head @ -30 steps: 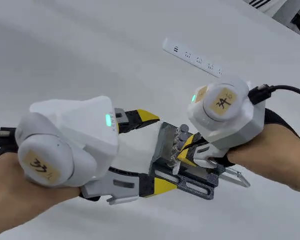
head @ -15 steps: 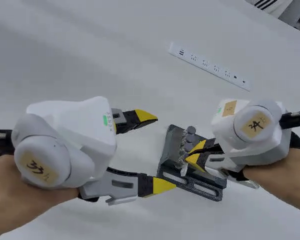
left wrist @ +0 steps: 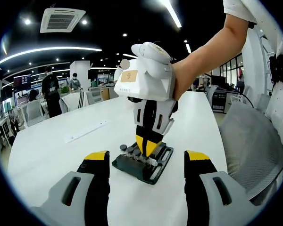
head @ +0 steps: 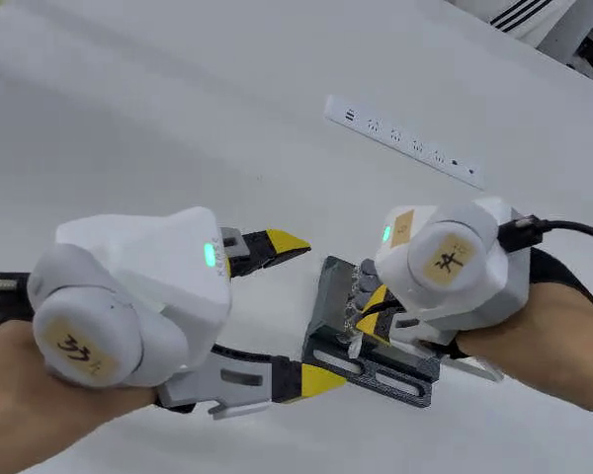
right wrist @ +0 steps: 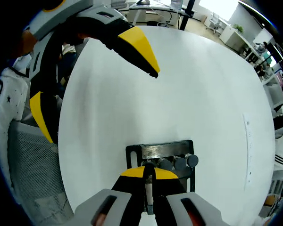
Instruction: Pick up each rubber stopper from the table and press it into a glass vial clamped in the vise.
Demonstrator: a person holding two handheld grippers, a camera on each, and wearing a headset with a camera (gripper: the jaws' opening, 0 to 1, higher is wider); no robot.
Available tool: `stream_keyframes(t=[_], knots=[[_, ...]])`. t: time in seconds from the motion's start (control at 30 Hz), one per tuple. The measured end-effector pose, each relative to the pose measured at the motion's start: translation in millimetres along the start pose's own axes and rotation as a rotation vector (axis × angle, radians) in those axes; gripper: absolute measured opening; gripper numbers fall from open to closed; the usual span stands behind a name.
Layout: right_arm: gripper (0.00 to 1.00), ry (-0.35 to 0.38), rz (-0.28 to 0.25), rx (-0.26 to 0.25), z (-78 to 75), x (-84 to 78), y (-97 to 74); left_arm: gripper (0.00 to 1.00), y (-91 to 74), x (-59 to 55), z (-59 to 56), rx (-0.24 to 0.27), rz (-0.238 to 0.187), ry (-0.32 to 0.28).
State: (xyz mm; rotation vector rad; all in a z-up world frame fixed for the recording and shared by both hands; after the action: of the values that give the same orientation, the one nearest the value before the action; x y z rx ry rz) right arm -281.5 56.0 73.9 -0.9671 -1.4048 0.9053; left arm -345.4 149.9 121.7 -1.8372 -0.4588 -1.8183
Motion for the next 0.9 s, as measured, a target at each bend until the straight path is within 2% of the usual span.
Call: stream_keyframes(t=[0.07, 0.13, 0.2, 0.5, 0.9], knots=[[0.0, -0.013, -0.026, -0.004, 0.4, -2.9, -0.1, 0.62, -3.2, -0.9, -0.4, -0.003, 0.012, 0.009], [0.0, 0.033, -0.062, -0.012, 0.5, -3.7, -0.1, 0.62, -6.9, -1.2, 0.7, 0.002, 0.018, 0.009], [0.0, 0.038, -0.078, -0.015, 0.0, -6.6, -0.1, 0.62, -10.2, -1.4, 2.4, 0.012, 0.028, 0.012], [0.01, 0.056, -0.116, -0.041, -0.6, -6.8, -3.7, 0.62, -14.5, 1.4, 4.2, 0.022, 0.044, 0.019], [0.04, 0.124, -0.19, -0.088, 0.6, -15.4, -25.8, 0.66, -14.4, 1.1, 4.5, 0.015, 0.06, 0.015]])
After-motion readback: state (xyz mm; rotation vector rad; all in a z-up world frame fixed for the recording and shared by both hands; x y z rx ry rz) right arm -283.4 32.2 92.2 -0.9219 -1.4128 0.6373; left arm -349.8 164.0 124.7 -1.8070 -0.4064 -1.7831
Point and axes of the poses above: the centre of the closed fingertips' face, and the gripper's own axes: y roughly forward along the fingers, z roughly to its left, x roughly out of its top, the point moved 5 cm from there along -y, roughly backward along the fingers, and after that the axes turned 7 degrees about -z, right-handed, at the moved point
